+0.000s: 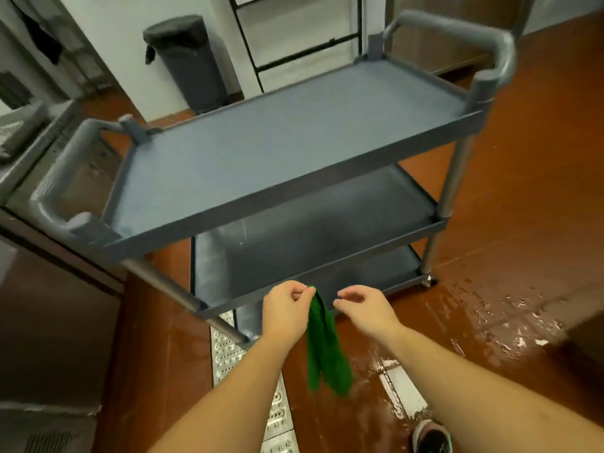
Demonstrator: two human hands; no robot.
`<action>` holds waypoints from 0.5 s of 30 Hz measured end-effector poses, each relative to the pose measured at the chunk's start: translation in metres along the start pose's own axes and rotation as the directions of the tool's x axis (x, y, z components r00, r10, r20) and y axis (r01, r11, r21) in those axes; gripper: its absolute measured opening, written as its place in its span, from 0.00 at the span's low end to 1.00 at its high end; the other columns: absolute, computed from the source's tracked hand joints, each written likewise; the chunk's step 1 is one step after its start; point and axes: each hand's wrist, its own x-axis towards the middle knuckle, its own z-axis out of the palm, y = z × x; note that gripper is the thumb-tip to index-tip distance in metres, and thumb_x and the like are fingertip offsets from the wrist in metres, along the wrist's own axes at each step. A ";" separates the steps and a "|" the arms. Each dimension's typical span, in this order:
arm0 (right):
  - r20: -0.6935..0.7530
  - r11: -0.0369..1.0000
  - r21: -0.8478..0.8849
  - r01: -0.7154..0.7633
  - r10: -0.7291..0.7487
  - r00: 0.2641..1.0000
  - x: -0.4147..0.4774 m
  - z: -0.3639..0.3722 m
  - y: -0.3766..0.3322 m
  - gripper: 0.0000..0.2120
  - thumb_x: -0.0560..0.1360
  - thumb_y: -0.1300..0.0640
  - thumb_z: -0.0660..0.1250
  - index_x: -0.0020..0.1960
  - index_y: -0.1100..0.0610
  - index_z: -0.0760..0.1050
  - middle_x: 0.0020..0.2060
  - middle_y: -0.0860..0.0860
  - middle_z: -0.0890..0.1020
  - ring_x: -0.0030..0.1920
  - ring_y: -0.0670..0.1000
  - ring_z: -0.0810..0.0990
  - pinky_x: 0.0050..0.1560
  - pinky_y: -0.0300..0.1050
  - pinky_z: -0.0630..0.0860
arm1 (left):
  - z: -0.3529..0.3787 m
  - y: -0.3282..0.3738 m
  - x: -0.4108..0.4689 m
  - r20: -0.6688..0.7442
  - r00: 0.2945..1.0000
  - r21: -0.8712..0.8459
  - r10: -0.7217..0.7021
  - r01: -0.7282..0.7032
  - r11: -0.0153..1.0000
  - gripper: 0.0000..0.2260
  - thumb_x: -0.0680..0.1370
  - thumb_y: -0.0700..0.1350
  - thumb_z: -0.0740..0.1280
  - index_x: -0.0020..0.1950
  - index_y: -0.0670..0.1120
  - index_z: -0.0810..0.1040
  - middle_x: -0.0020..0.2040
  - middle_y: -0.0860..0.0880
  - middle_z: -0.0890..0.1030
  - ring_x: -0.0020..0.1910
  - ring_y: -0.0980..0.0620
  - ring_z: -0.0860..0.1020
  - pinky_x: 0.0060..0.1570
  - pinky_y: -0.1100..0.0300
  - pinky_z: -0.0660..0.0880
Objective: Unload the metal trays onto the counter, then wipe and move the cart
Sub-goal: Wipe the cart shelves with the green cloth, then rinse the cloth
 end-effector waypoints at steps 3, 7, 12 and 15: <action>-0.031 0.975 -0.179 0.134 -0.142 0.989 -0.052 -0.013 -0.044 0.15 0.71 0.51 0.73 0.56 0.53 0.80 0.49 0.46 0.81 0.53 0.46 0.78 0.53 0.39 0.72 | -0.037 0.030 -0.041 0.043 0.996 0.007 0.081 -0.081 0.997 0.08 0.77 0.48 0.68 0.43 0.47 0.82 0.35 0.55 0.80 0.35 0.59 0.75 0.32 0.69 0.65; -0.004 0.915 -0.285 0.285 -0.299 0.954 -0.106 -0.033 -0.098 0.17 0.72 0.49 0.72 0.59 0.53 0.80 0.52 0.46 0.83 0.53 0.45 0.79 0.55 0.40 0.75 | -0.078 0.070 -0.090 0.029 0.985 0.010 0.171 -0.171 0.985 0.07 0.77 0.48 0.68 0.43 0.48 0.83 0.38 0.53 0.82 0.37 0.57 0.76 0.35 0.63 0.68; 0.051 0.818 -0.436 0.375 -0.394 0.918 -0.157 -0.064 -0.136 0.12 0.73 0.50 0.70 0.55 0.51 0.83 0.49 0.46 0.85 0.50 0.44 0.82 0.53 0.45 0.79 | -0.115 0.113 -0.137 -0.004 0.976 -0.020 0.219 -0.219 0.975 0.08 0.77 0.47 0.68 0.38 0.50 0.81 0.33 0.56 0.79 0.34 0.58 0.75 0.33 0.65 0.67; 0.052 0.806 -0.453 0.381 -0.403 0.914 -0.178 -0.077 -0.139 0.16 0.72 0.47 0.72 0.57 0.51 0.82 0.50 0.46 0.85 0.50 0.45 0.81 0.54 0.46 0.79 | -0.126 0.133 -0.151 -0.045 0.972 -0.016 0.233 -0.234 0.972 0.08 0.76 0.48 0.69 0.37 0.49 0.82 0.33 0.55 0.80 0.35 0.57 0.76 0.34 0.65 0.68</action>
